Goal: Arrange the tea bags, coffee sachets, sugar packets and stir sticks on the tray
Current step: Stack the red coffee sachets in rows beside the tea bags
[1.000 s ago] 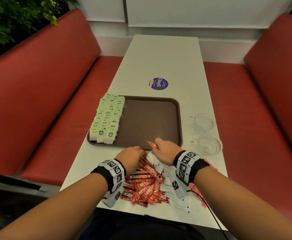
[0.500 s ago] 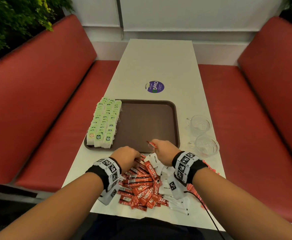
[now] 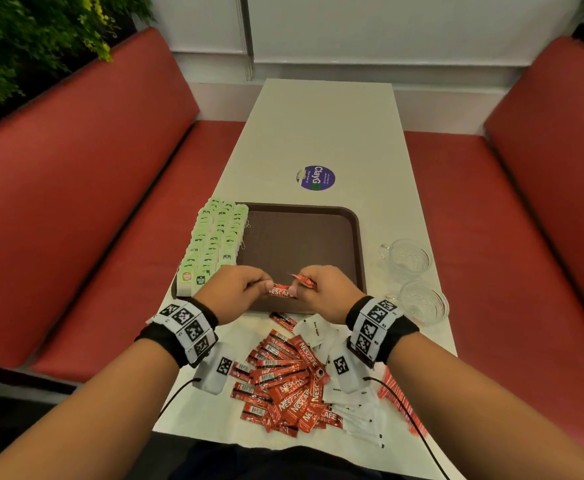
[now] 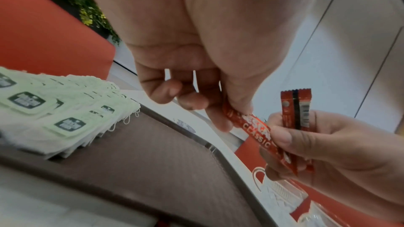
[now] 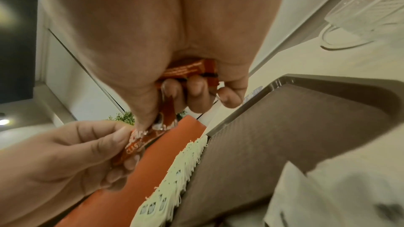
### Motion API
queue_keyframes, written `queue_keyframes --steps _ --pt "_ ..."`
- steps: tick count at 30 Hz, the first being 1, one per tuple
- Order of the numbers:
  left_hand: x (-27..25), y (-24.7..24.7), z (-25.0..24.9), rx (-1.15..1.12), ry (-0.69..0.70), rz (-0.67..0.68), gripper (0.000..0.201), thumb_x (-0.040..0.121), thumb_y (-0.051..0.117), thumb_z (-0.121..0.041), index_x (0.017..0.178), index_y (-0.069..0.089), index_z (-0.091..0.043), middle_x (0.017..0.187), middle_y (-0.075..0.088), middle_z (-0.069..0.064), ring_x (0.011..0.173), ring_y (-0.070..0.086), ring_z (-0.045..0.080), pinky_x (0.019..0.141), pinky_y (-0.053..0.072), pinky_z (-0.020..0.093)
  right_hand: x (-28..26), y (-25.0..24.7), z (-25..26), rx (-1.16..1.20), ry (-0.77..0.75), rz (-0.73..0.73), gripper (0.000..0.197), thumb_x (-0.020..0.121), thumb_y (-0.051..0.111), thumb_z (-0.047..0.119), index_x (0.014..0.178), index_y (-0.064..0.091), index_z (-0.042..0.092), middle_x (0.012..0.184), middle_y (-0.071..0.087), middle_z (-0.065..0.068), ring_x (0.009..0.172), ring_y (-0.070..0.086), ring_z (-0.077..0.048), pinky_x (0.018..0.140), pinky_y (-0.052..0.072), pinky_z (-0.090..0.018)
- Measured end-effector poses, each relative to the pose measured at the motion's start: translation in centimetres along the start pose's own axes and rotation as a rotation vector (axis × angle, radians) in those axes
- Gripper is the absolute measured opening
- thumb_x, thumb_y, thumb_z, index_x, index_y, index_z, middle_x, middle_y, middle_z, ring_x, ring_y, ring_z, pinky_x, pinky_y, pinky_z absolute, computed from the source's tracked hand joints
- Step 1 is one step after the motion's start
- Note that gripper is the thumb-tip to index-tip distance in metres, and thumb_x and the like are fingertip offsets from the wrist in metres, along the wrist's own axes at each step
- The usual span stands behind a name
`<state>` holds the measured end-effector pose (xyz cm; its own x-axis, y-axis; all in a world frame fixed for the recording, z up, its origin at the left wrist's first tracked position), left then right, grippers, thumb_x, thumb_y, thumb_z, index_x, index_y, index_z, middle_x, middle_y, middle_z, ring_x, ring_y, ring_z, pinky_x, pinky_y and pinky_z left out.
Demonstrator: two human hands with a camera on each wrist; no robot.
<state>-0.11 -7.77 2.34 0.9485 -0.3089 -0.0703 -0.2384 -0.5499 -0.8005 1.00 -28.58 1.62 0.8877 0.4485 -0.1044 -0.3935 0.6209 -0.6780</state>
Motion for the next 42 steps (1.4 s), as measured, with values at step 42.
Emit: queue_keyframes --steps 42 --pt "27.0 -0.9 10.0 0.602 -0.204 0.046 0.009 0.085 0.074 -0.036 0.091 0.073 -0.028 0.098 0.07 -0.001 0.094 0.062 0.025 0.076 0.043 0.034 9.1 -2.5 -3.3 0.047 0.185 -0.033 0.017 0.104 0.047 0.027 0.094 0.058 0.019 0.073 0.054 0.006 0.064 0.049 -0.011 0.062 0.038 -0.028"
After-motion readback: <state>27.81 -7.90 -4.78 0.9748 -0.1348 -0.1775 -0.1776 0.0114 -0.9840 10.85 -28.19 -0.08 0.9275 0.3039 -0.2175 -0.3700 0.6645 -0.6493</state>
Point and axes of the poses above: each hand's wrist, its own x-axis towards the middle knuckle, its own y-axis out of the palm, z = x × y, the point moved 2 cm from there along x, towards the middle knuckle
